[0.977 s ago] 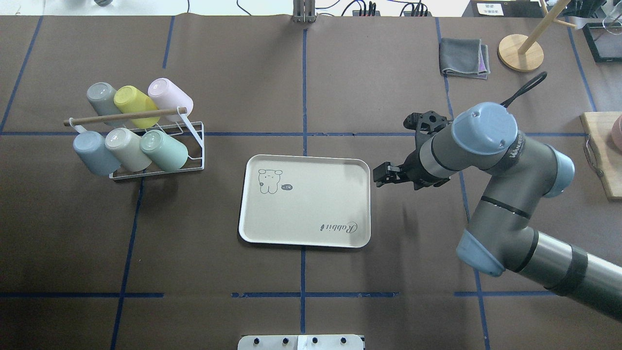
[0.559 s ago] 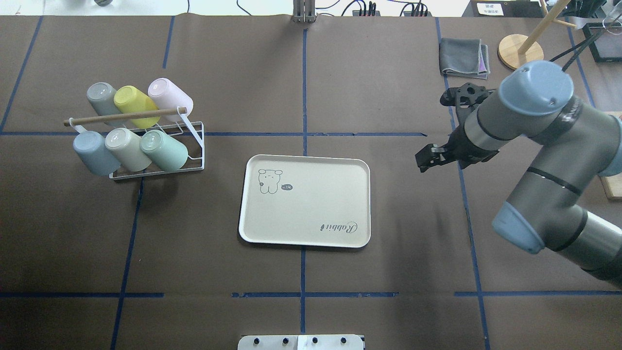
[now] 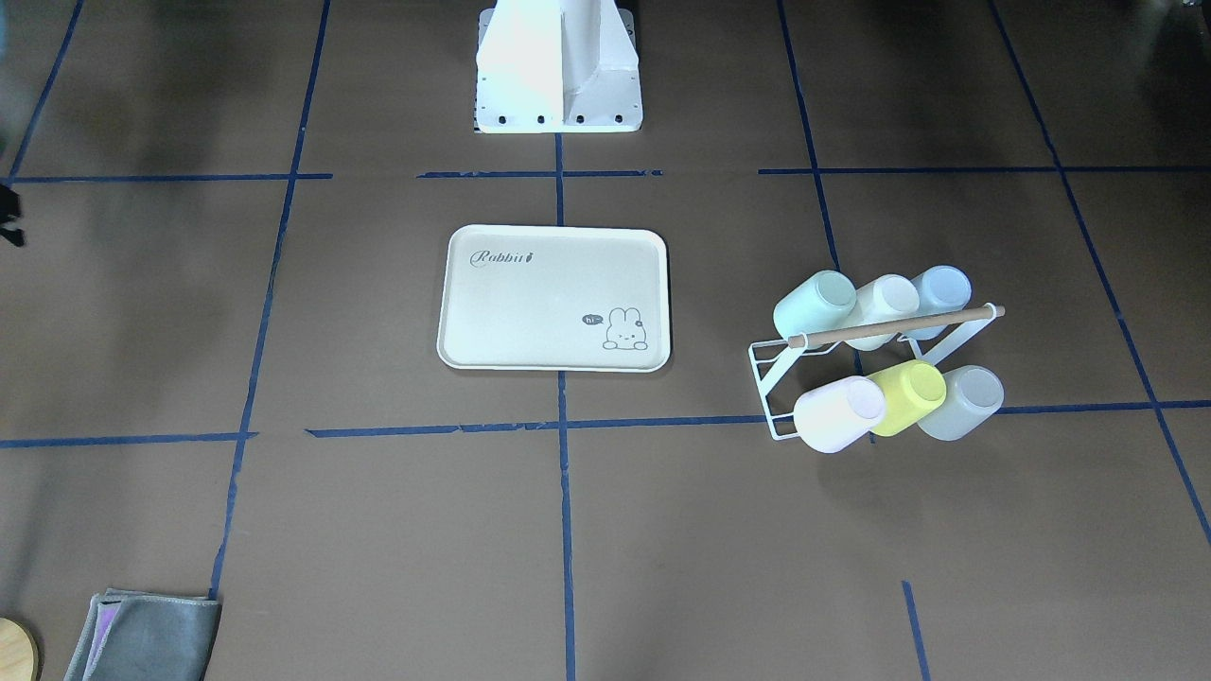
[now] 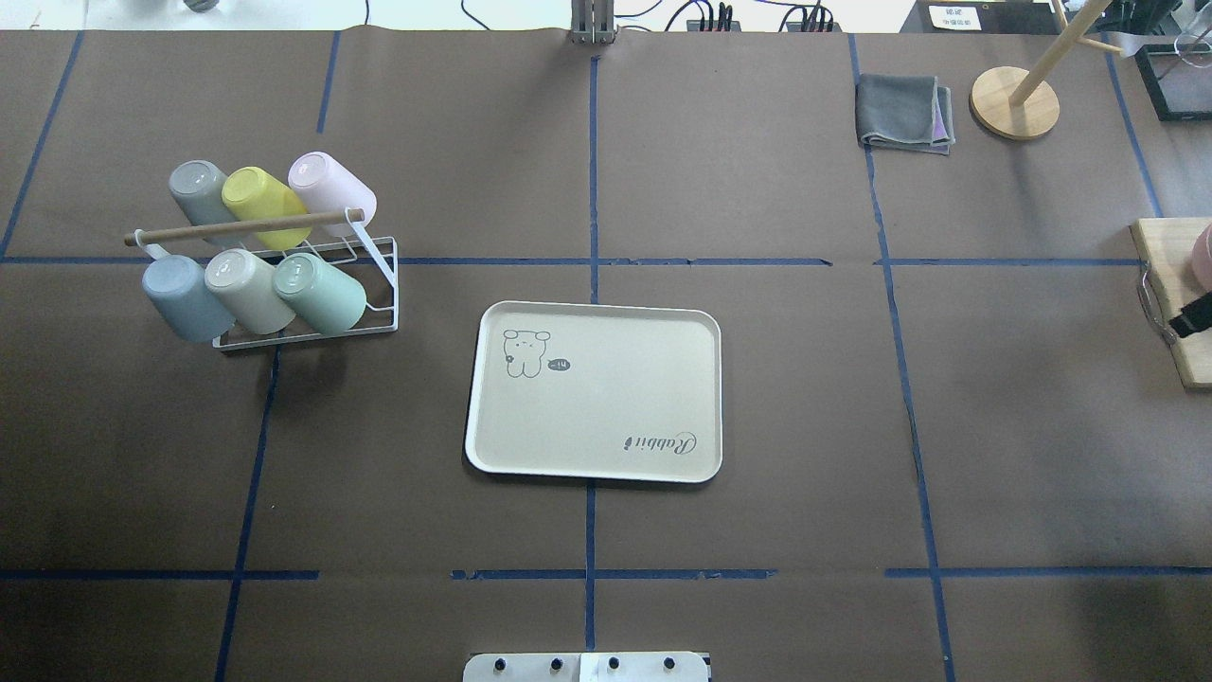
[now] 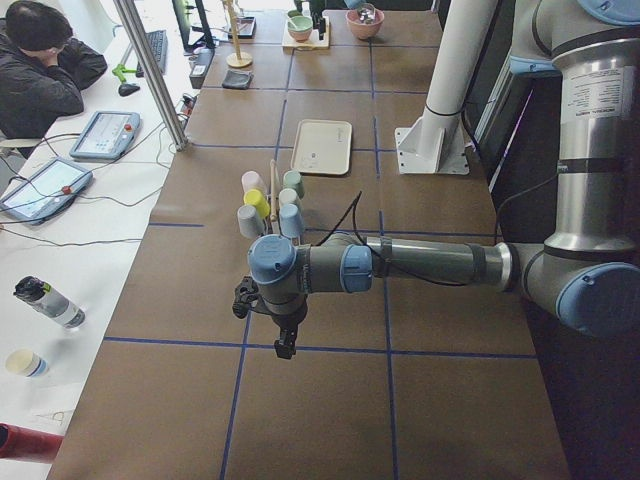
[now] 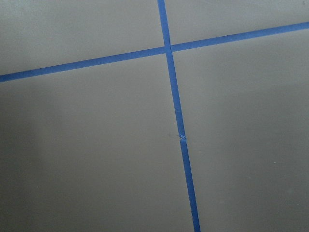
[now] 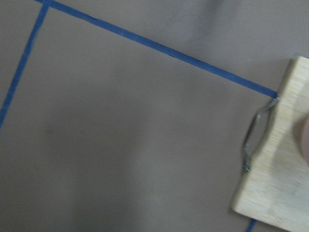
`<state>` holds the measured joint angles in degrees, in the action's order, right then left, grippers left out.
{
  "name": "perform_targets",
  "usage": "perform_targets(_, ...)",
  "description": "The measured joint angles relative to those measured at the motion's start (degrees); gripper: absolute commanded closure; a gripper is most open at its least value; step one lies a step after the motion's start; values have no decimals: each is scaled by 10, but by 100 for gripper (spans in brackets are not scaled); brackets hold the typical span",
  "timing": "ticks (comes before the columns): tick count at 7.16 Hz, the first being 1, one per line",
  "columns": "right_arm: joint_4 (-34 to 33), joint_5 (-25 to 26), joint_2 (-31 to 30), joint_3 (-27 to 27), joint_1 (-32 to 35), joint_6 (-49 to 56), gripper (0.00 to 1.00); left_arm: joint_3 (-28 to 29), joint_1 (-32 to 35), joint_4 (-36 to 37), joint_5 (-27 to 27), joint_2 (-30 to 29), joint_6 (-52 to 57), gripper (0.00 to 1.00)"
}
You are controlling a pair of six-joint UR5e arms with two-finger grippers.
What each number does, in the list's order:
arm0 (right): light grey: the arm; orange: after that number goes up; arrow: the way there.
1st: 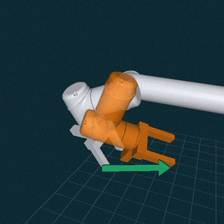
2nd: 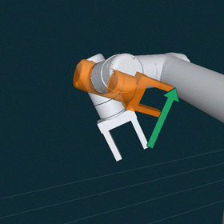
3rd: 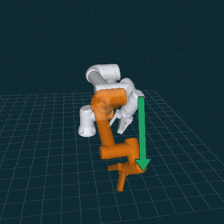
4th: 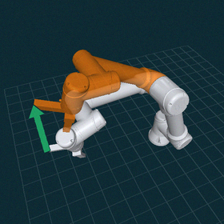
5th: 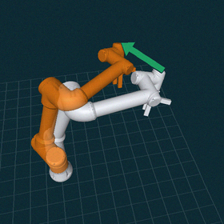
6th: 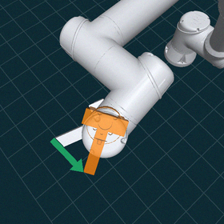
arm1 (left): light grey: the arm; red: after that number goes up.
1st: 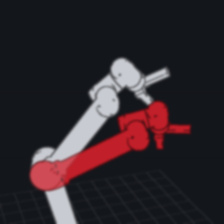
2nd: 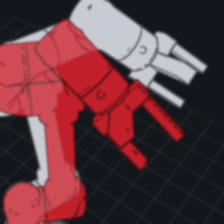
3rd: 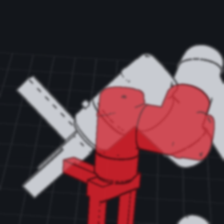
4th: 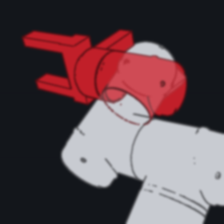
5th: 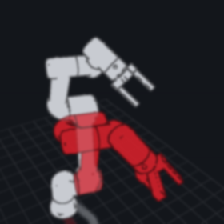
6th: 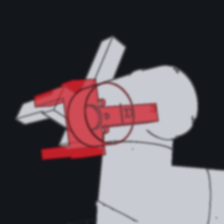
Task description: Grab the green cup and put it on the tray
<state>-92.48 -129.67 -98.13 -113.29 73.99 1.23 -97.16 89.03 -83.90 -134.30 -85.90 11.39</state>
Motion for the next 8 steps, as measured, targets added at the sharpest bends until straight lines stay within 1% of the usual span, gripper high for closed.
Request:
perform_targets(1, -2, -9, -37, 4, 56, 60, 0, -2, 0, 0, 0, 0, 0, 0)
perform_targets(2, -3, -13, -71, 14, 101, 90, 0, -4, 0, 1, 0, 0, 0, 0)
perform_targets(3, -4, -15, -94, 29, 136, 101, 0, -5, 0, 1, 0, -1, 0, 0)
perform_targets(4, -4, -17, -104, 41, 159, 103, 0, -7, -1, 1, 1, -5, -2, 0)
perform_targets(6, -2, -27, -103, 46, 171, 94, 0, -8, -1, -4, 3, -28, -4, 0)
perform_targets(8, -2, -48, -96, 47, 172, 86, 0, -6, -3, -24, 1, -63, -6, 0)
